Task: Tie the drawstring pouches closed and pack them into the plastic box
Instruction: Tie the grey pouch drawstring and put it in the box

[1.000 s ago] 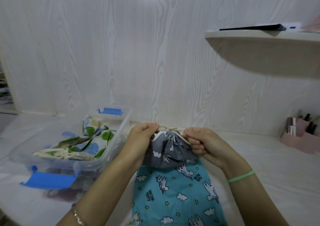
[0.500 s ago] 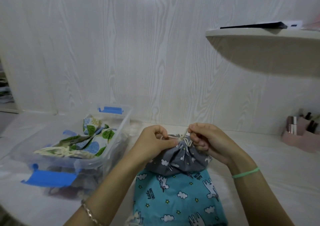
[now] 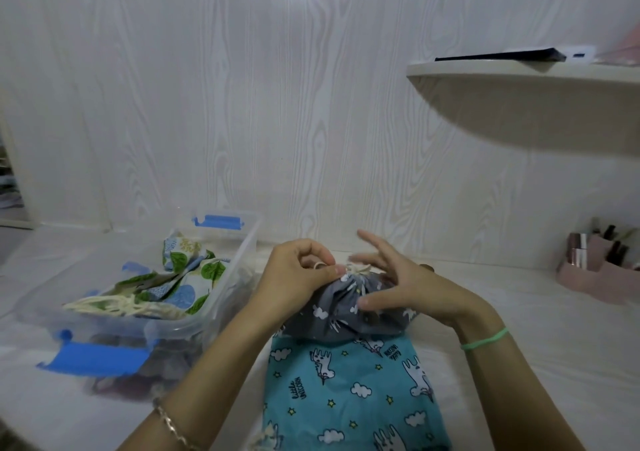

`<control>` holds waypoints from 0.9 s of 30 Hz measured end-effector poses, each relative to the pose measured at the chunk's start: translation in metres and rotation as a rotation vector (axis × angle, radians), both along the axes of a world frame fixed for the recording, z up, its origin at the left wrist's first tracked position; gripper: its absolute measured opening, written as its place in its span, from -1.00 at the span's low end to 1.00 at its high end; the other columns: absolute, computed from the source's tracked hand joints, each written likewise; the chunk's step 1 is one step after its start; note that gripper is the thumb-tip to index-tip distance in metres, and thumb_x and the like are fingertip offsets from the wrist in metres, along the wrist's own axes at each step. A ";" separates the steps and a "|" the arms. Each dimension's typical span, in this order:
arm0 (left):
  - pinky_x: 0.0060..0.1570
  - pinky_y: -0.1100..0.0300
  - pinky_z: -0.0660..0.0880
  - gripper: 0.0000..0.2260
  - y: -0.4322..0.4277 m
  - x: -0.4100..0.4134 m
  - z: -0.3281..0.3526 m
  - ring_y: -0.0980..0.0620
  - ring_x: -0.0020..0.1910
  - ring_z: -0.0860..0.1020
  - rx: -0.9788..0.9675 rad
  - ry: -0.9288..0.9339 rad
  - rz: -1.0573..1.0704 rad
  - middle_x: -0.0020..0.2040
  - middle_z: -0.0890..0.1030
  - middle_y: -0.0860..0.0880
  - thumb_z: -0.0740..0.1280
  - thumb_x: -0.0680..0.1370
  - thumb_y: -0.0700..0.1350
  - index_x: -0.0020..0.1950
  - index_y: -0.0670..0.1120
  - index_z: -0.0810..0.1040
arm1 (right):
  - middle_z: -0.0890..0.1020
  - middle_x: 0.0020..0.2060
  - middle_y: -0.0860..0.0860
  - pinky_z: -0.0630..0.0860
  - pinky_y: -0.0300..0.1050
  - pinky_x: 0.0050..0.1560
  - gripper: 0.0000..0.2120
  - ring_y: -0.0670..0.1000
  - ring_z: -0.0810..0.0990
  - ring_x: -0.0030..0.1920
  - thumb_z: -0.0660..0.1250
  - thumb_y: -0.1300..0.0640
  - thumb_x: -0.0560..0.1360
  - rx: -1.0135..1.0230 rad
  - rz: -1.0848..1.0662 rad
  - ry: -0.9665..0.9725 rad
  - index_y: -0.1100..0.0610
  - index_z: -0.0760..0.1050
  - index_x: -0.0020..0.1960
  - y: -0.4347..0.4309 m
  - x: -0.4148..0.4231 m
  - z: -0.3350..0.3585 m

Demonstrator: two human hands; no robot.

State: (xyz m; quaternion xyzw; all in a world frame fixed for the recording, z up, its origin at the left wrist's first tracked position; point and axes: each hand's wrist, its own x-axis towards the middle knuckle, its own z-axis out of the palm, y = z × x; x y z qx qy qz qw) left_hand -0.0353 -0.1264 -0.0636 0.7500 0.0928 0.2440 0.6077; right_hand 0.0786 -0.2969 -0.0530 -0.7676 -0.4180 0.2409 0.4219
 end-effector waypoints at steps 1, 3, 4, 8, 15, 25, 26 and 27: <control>-0.21 0.17 0.58 -0.87 -0.002 -0.001 0.001 0.06 -0.26 0.62 0.044 -0.027 0.039 -0.24 0.67 0.00 0.51 0.41 -0.17 -0.15 -0.07 0.59 | 0.61 0.17 -0.02 0.58 -0.15 0.09 -0.37 -0.07 0.63 0.11 0.54 0.09 0.38 -0.039 0.055 0.002 -0.07 0.37 0.38 0.007 -0.004 0.004; -0.14 0.34 0.51 -0.86 -0.009 -0.008 0.000 0.22 -0.15 0.56 0.193 -0.136 0.230 -0.14 0.61 0.12 0.46 0.45 -0.15 -0.07 0.02 0.55 | 0.70 -0.12 0.10 0.60 -0.12 -0.07 -0.80 -0.04 0.67 -0.14 0.46 0.12 0.47 0.025 0.018 -0.108 0.15 0.56 0.06 0.023 -0.008 0.010; -0.18 0.38 0.46 -0.88 -0.015 -0.015 -0.002 0.24 -0.19 0.51 0.205 -0.228 0.298 -0.17 0.57 0.14 0.42 0.48 -0.17 -0.08 0.02 0.53 | 0.68 -0.21 0.07 0.58 -0.13 -0.13 -0.90 -0.07 0.65 -0.21 0.41 0.12 0.51 0.131 -0.047 -0.157 0.15 0.57 -0.06 0.030 -0.009 0.013; -0.36 0.24 0.41 -0.90 -0.046 -0.034 -0.023 0.06 -0.35 0.43 -0.351 -0.046 0.080 -0.34 0.50 -0.01 0.22 0.56 -0.25 -0.11 -0.16 0.50 | 0.62 -0.24 -0.07 0.49 -0.29 -0.20 -0.93 -0.22 0.58 -0.25 0.34 0.12 0.56 0.472 -0.270 -0.260 0.09 0.53 -0.09 0.052 -0.003 0.027; 0.25 -0.19 0.43 -0.41 -0.005 0.058 -0.038 -0.34 0.27 0.46 -1.410 0.203 -0.308 0.30 0.48 -0.31 0.11 0.59 0.22 0.31 -0.26 0.46 | 0.62 -0.18 0.07 0.54 -0.21 -0.12 -0.86 -0.09 0.60 -0.17 0.33 0.19 0.56 0.669 -0.256 -0.094 0.27 0.54 0.02 0.074 -0.019 0.041; 0.33 -0.10 0.38 -0.59 0.009 0.094 0.030 -0.17 0.29 0.50 -1.149 -0.100 -0.458 0.28 0.55 -0.17 0.29 0.54 0.09 0.28 -0.14 0.54 | 0.68 -0.03 0.15 0.57 0.01 0.13 -0.90 0.06 0.65 0.01 0.32 0.22 0.55 0.718 -0.129 0.086 0.20 0.57 0.04 0.043 -0.037 0.061; 0.29 -0.05 0.43 -0.68 0.009 0.085 0.043 -0.15 0.22 0.54 -1.075 -0.109 -0.464 0.22 0.58 -0.18 0.25 0.58 0.00 0.24 -0.16 0.51 | 0.67 -0.02 0.14 0.57 0.00 0.12 -0.87 0.06 0.65 0.01 0.34 0.20 0.54 0.723 -0.121 0.098 0.21 0.57 0.06 0.042 -0.040 0.062; 0.17 0.03 0.52 -0.76 0.006 0.075 0.056 -0.11 0.10 0.59 -1.022 -0.115 -0.440 0.10 0.61 -0.17 0.17 0.62 -0.07 0.17 -0.17 0.49 | 0.67 -0.01 0.14 0.57 -0.01 0.12 -0.82 0.05 0.65 0.02 0.37 0.17 0.52 0.729 -0.107 0.108 0.22 0.56 0.08 0.042 -0.042 0.064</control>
